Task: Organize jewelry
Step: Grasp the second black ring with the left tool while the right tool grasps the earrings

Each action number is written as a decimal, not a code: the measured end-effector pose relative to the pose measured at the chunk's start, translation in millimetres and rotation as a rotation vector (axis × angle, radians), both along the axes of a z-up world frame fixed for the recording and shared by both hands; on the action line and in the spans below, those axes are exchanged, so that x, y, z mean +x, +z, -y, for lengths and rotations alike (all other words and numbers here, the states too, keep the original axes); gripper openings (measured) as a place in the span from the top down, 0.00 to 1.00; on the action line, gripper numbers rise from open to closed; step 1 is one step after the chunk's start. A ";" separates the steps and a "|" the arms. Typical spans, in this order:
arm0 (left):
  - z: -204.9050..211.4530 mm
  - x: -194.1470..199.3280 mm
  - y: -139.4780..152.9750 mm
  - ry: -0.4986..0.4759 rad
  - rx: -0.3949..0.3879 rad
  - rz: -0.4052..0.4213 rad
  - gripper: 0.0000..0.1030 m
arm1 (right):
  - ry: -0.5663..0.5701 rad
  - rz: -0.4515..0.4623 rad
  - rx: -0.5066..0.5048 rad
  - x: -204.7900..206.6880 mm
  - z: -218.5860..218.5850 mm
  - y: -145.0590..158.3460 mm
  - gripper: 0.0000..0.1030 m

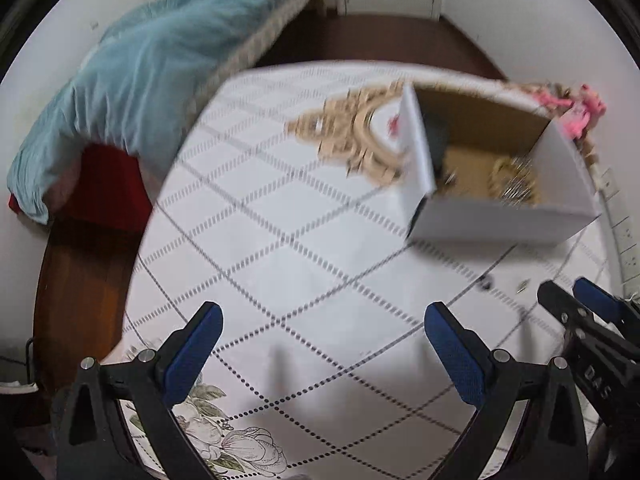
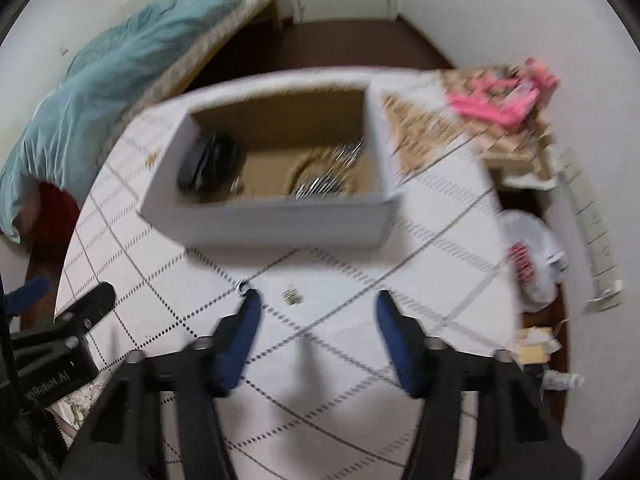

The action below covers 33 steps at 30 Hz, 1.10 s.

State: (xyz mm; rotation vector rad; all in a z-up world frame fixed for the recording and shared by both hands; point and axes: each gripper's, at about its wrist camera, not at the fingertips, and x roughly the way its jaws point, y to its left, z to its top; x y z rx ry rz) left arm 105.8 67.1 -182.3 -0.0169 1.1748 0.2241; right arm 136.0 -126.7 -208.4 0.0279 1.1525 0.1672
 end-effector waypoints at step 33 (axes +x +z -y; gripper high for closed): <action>108.9 28.4 -29.8 -0.294 -0.126 0.030 0.90 | -0.202 0.064 0.005 -11.6 96.6 -0.8 0.91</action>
